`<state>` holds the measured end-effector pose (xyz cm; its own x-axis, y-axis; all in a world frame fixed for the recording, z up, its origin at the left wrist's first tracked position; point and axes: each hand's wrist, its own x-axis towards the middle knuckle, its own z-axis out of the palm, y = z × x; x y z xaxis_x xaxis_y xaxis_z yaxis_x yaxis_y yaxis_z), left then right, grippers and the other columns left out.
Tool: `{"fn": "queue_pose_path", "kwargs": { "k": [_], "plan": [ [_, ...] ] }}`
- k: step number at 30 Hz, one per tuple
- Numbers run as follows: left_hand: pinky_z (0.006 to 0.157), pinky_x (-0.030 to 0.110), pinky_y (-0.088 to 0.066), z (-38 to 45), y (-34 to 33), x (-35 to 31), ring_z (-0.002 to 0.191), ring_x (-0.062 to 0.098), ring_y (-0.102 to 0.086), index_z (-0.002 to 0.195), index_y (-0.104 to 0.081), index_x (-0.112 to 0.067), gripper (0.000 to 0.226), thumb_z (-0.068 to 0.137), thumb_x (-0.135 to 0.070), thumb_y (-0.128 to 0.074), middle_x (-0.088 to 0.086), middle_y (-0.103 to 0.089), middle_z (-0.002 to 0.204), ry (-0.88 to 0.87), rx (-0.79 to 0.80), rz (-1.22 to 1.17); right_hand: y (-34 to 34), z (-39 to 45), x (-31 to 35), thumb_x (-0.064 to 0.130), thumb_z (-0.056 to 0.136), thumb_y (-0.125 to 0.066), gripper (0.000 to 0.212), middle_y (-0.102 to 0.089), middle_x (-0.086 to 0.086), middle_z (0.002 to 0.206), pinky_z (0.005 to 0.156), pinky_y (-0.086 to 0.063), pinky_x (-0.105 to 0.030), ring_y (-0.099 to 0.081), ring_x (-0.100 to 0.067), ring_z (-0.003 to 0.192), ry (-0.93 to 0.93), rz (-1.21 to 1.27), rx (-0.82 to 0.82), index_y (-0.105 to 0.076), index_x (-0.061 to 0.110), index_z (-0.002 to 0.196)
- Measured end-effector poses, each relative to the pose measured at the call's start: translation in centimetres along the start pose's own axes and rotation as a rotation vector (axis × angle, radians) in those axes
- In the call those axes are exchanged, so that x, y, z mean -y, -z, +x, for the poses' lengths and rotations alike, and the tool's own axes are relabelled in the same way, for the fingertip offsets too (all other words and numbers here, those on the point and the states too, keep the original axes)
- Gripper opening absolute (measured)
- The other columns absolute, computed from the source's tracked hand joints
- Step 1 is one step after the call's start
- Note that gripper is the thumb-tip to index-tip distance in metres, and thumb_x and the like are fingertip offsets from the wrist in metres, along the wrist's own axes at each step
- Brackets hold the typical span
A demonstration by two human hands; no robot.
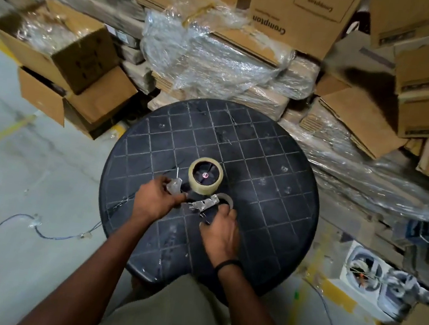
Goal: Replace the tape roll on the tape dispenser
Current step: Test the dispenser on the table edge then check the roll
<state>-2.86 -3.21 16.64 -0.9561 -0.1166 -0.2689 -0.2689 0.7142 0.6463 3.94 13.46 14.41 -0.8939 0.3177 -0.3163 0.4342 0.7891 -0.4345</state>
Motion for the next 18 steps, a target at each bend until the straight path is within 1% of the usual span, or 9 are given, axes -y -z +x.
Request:
{"fn": "queue_pose_path", "kwargs": {
  "k": [3, 5, 7, 8, 10, 12, 15, 17, 18],
  "plan": [
    [0.072, 0.03, -0.057, 0.2, 1.9, 0.0, 0.08, 0.005, -0.068, 0.102, -0.063, -0.028, 0.058, 0.066, -0.072, -0.072, -0.015, -0.068, 0.088, -0.107, -0.064, -0.031, 0.9, -0.2, 0.2, 0.03, 0.078, -0.075, 0.062, -0.057, -0.006, 0.129, 0.079, -0.053, -0.034, -0.064, -0.026, 0.102, 0.075, 0.116, -0.087, -0.044, 0.022, 0.13],
    [0.08, 0.037, -0.059, 0.6, 3.3, 0.3, 0.082, 0.009, -0.072, 0.099, -0.067, -0.026, 0.047, 0.075, -0.066, -0.071, -0.009, -0.075, 0.091, -0.109, -0.105, -0.356, 1.9, -0.1, 0.5, 0.026, 0.075, -0.077, 0.06, -0.062, 0.002, 0.112, 0.068, -0.05, -0.028, -0.063, -0.019, 0.085, 0.073, 0.343, -0.067, -0.041, 0.026, 0.123],
    [0.081, 0.041, -0.058, 0.8, 4.6, 0.4, 0.08, 0.016, -0.073, 0.103, -0.066, -0.02, 0.043, 0.081, -0.057, -0.072, -0.001, -0.076, 0.094, -0.037, -0.182, -0.692, 3.1, -0.2, 1.1, 0.019, 0.075, -0.078, 0.06, -0.063, 0.008, 0.101, 0.059, -0.047, -0.024, -0.059, -0.01, 0.068, 0.017, 0.649, 0.075, -0.038, 0.028, 0.118],
    [0.079, 0.039, -0.056, 1.0, 5.0, 0.8, 0.08, 0.017, -0.071, 0.107, -0.065, -0.018, 0.045, 0.081, -0.055, -0.072, 0.0, -0.075, 0.097, 0.003, -0.198, -0.773, 3.5, -0.4, 1.4, 0.014, 0.078, -0.077, 0.057, -0.066, 0.002, 0.099, 0.053, -0.047, -0.026, -0.059, -0.012, 0.062, -0.029, 0.856, 0.19, -0.038, 0.027, 0.118],
    [0.078, 0.036, -0.052, 1.4, 5.5, 1.5, 0.088, 0.017, -0.065, 0.117, -0.063, -0.018, 0.057, 0.077, -0.058, -0.073, -0.002, -0.07, 0.104, 0.075, -0.089, -0.832, 4.0, -0.7, 1.7, 0.005, 0.086, -0.069, 0.044, -0.068, -0.015, 0.093, 0.046, -0.045, -0.028, -0.059, -0.022, 0.058, -0.115, 1.239, 0.425, -0.041, 0.021, 0.115],
    [0.085, 0.039, -0.053, 1.3, 5.2, 2.1, 0.106, 0.018, -0.064, 0.124, -0.061, -0.026, 0.066, 0.072, -0.064, -0.074, -0.005, -0.068, 0.115, 0.155, 0.096, -0.838, 4.3, -1.3, 1.6, 0.006, 0.092, -0.062, 0.03, -0.066, -0.021, 0.09, 0.045, -0.045, -0.026, -0.06, -0.025, 0.061, -0.163, 1.472, 0.624, -0.047, 0.016, 0.115],
    [0.092, 0.048, -0.052, 0.5, 4.5, 1.8, 0.118, 0.026, -0.062, 0.125, -0.063, -0.027, 0.057, 0.08, -0.06, -0.069, 0.002, -0.07, 0.122, 0.211, 0.35, -0.95, 4.6, -2.5, 1.4, 0.022, 0.094, -0.056, 0.028, -0.069, -0.016, 0.096, 0.051, -0.05, -0.023, -0.064, -0.02, 0.068, -0.154, 1.57, 0.887, -0.059, 0.011, 0.12],
    [0.092, 0.051, -0.053, 0.1, 4.5, 0.7, 0.117, 0.029, -0.063, 0.128, -0.063, -0.02, 0.049, 0.089, -0.049, -0.064, 0.009, -0.069, 0.124, 0.207, 0.433, -1.127, 4.8, -3.1, 1.8, 0.028, 0.099, -0.05, 0.03, -0.071, -0.016, 0.099, 0.056, -0.054, -0.023, -0.066, -0.02, 0.072, -0.171, 1.58, 0.952, -0.063, 0.011, 0.118],
    [0.09, 0.05, -0.055, 0.0, 4.7, 0.1, 0.117, 0.03, -0.063, 0.129, -0.062, -0.015, 0.048, 0.09, -0.044, -0.064, 0.013, -0.068, 0.125, 0.2, 0.423, -1.199, 4.8, -3.2, 2.0, 0.029, 0.1, -0.048, 0.031, -0.071, -0.018, 0.101, 0.06, -0.055, -0.025, -0.067, -0.022, 0.075, -0.178, 1.573, 0.958, -0.061, 0.01, 0.12]
  ]
}}
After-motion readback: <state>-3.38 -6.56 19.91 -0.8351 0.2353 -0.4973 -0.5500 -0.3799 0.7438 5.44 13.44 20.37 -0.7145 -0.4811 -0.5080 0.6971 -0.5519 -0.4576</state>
